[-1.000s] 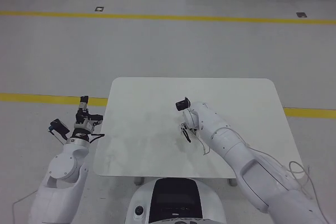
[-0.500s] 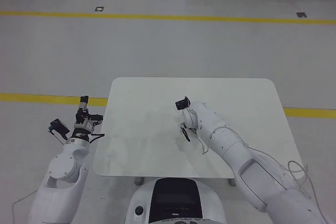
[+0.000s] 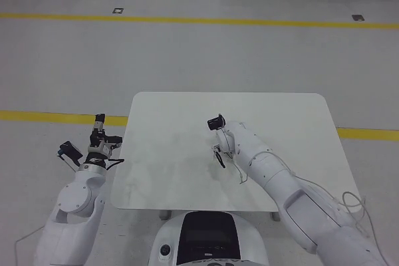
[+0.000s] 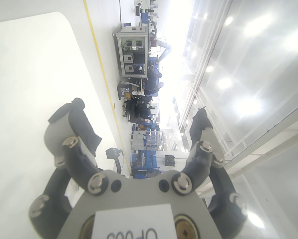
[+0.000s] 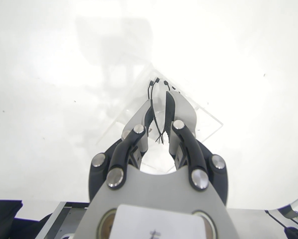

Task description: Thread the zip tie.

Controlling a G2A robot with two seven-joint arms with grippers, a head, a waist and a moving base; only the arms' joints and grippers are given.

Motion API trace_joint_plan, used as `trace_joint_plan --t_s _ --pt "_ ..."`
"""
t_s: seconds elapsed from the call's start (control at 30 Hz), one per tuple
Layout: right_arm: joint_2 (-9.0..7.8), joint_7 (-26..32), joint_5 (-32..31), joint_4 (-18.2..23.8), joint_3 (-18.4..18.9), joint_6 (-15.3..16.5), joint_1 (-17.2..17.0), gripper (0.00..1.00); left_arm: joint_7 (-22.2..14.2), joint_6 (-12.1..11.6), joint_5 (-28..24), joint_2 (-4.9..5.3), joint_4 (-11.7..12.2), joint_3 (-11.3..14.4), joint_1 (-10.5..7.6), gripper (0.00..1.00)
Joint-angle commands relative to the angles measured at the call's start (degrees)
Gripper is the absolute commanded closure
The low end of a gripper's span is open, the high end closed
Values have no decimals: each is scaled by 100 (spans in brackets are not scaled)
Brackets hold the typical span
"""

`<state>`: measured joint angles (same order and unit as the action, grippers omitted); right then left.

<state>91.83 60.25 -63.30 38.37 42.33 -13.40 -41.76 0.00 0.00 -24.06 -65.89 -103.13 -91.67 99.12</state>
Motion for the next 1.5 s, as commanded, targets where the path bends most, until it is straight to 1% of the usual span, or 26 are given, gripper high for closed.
trace_joint_plan --t_s 0.0,0.2,0.37,0.43,0.5,0.53,0.57,0.67,0.73,0.87,1.0,1.1,1.23,1.27,1.33,1.37,1.47 --pt "-1 20 -26 10 22 -59 -12 85 0 0 0 0 0 0 0 0" --pt "16 101 -62 -21 51 -71 -18 86 0 0 0 0 0 0 0 0" --pt "52 135 -28 -141 73 -30 17 86 0 0 0 0 0 0 0 0" --pt "67 122 -3 -194 87 -32 34 88 0 0 0 0 0 0 0 0" --pt "84 102 21 -255 101 -24 57 94 0 0 0 0 0 0 0 0" --pt "92 94 27 -275 103 -21 64 99 0 0 0 0 0 0 0 0" --pt "101 84 34 -301 107 -19 72 100 0 0 0 0 0 0 0 0" --pt "122 60 39 -343 113 -19 89 100 0 0 0 0 0 0 0 0" --pt "131 27 23 -339 123 -73 94 100 0 0 0 0 0 0 0 0" --pt "119 21 -29 -179 165 -123 62 100 0 0 0 0 0 0 0 0" --pt "39 69 -144 201 276 -123 -47 100 0 0 0 0 0 0 0 0" --pt "-71 172 -317 673 414 -140 -218 100 0 0 0 0 0 0 0 0" --pt "-274 338 -587 1541 725 -138 -599 100 0 0 0 0 0 0 0 0" --pt "-348 373 -671 1855 861 -116 -758 100 0 0 0 0 0 0 0 0" --pt "-457 459 -837 2316 1061 -95 -1019 100 0 0 0 0 0 0 0 0" --pt "-521 518 -924 2625 1195 -78 -1191 100 0 0 0 0 0 0 0 0" --pt "-645 630 -1033 3246 1494 38 -1563 100 0 0 0 0 0 0 0 0"
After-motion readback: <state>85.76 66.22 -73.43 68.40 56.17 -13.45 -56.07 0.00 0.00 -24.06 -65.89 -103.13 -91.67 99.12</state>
